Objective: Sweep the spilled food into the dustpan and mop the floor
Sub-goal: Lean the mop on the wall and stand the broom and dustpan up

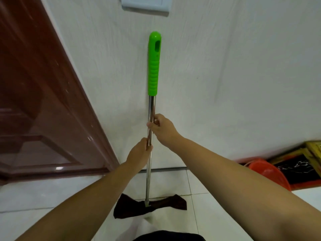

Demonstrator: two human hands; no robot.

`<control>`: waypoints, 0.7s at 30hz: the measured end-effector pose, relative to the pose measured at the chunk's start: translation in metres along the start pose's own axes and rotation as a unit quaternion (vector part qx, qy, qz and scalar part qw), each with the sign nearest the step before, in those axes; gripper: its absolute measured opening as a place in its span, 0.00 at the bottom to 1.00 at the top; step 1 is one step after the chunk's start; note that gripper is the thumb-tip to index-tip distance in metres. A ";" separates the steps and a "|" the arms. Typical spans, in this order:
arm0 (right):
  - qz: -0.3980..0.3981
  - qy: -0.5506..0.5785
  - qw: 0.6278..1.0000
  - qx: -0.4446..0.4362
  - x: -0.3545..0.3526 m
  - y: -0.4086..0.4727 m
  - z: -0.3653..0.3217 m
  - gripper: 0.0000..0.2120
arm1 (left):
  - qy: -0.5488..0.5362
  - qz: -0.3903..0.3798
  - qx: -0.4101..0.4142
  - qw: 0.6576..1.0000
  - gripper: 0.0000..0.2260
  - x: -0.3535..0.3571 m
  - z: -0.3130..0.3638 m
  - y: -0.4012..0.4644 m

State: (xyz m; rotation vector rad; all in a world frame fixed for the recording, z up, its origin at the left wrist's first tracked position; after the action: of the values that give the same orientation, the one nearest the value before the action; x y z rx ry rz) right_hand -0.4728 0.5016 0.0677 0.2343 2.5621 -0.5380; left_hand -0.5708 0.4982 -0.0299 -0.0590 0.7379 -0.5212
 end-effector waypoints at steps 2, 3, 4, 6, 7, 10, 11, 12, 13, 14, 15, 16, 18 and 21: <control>-0.004 0.013 1.000 0.017 -0.002 -0.002 0.012 0.16 | -0.031 0.054 -0.005 0.998 0.15 -0.006 -0.002 -0.009; -0.003 0.015 1.000 0.027 -0.005 -0.005 0.021 0.19 | -0.053 0.092 0.001 0.994 0.18 -0.011 0.000 -0.014; 0.000 0.018 0.999 0.037 -0.007 -0.007 0.030 0.20 | -0.072 0.136 0.020 0.988 0.19 -0.018 0.006 -0.022; 0.009 0.036 0.997 0.068 -0.012 -0.015 0.054 0.19 | -0.080 0.201 0.074 0.974 0.16 -0.029 0.022 -0.038; 0.016 0.049 0.995 0.086 -0.016 -0.019 0.067 0.18 | -0.075 0.206 0.100 0.971 0.14 -0.027 0.032 -0.042; 0.037 0.107 0.981 0.156 -0.026 -0.035 0.110 0.16 | -0.045 0.112 0.154 0.981 0.11 0.008 0.057 -0.046; 0.042 0.133 0.974 0.178 -0.030 -0.042 0.123 0.15 | -0.032 0.068 0.165 0.983 0.11 0.026 0.063 -0.046; 0.049 0.159 0.966 0.198 -0.034 -0.050 0.137 0.14 | -0.023 0.030 0.171 0.985 0.11 0.042 0.068 -0.045; 0.055 0.182 0.958 0.213 -0.040 -0.060 0.149 0.14 | -0.018 -0.001 0.175 0.984 0.11 0.058 0.073 -0.045; 0.062 0.203 0.951 0.226 -0.047 -0.070 0.162 0.13 | -0.014 -0.027 0.179 0.983 0.10 0.073 0.079 -0.044; 0.068 0.220 0.944 0.237 -0.054 -0.080 0.175 0.13 | -0.006 -0.049 0.184 0.982 0.09 0.088 0.085 -0.043; 0.076 0.234 0.937 0.248 -0.062 -0.091 0.189 0.13 | 0.003 -0.069 0.189 0.979 0.08 0.102 0.093 -0.043; 0.098 0.259 0.921 0.273 -0.081 -0.114 0.217 0.12 | 0.019 -0.114 0.197 0.973 0.07 0.136 0.110 -0.046; 0.139 0.291 0.897 0.302 -0.114 -0.154 0.259 0.12 | 0.032 -0.170 0.218 0.961 0.07 0.188 0.144 -0.060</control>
State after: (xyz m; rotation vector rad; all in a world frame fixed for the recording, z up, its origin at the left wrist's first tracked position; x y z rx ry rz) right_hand -0.3003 0.2472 -0.0287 1.1098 2.7426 -1.3017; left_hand -0.3859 0.3385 -0.0266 0.2465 0.6640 -1.0091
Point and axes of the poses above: each hand's wrist, its own y-axis towards the middle knuckle, its own x-axis out of the palm, z = x × y, the point moved 10 cm from there along y, towards the middle knuckle, and after that the axes turned 6 degrees about x, right-handed, at the moved point
